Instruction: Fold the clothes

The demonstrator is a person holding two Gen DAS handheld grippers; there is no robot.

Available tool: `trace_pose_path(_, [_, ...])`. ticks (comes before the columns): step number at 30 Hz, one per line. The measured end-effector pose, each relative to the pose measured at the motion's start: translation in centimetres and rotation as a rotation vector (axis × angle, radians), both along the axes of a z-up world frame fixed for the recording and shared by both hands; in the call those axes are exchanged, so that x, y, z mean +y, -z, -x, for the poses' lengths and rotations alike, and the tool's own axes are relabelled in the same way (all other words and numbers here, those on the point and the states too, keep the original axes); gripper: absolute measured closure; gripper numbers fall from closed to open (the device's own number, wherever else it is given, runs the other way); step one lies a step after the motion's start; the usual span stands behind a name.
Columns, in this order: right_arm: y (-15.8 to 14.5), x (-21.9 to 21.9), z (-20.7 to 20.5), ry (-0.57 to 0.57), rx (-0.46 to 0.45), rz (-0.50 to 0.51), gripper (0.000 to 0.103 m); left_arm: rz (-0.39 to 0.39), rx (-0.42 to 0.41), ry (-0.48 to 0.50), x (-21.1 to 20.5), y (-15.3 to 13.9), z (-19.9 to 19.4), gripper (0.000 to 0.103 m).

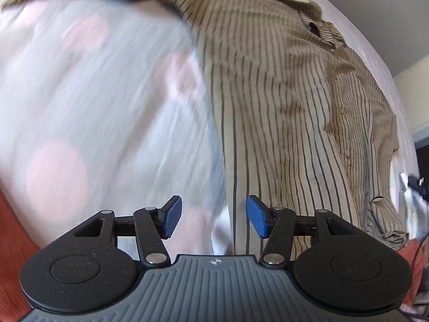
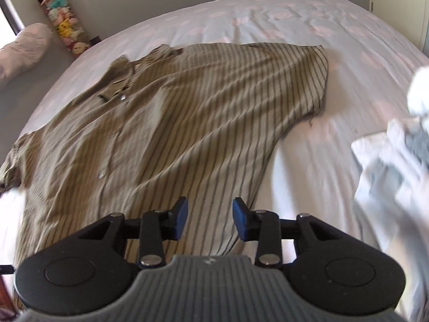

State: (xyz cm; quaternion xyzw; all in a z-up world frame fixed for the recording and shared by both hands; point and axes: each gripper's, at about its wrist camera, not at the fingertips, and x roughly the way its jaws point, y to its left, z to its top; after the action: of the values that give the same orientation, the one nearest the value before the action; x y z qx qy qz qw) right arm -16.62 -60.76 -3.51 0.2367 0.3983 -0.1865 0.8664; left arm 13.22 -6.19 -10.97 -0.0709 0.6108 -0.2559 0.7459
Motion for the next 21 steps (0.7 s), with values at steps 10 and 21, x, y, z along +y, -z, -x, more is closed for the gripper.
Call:
trace_pose_path(10, [-0.2,6.4,5.9,0.024,-0.078,0.006,0.054,0.153,0.060,-0.026,-0.6,0.8,3.7,0.059])
trace_pose_path(21, [-0.2,8.1,7.7,0.046,-0.127,0.085,0.052,0.165,-0.217,0.132,-5.0,-3.6,8.6,0.071])
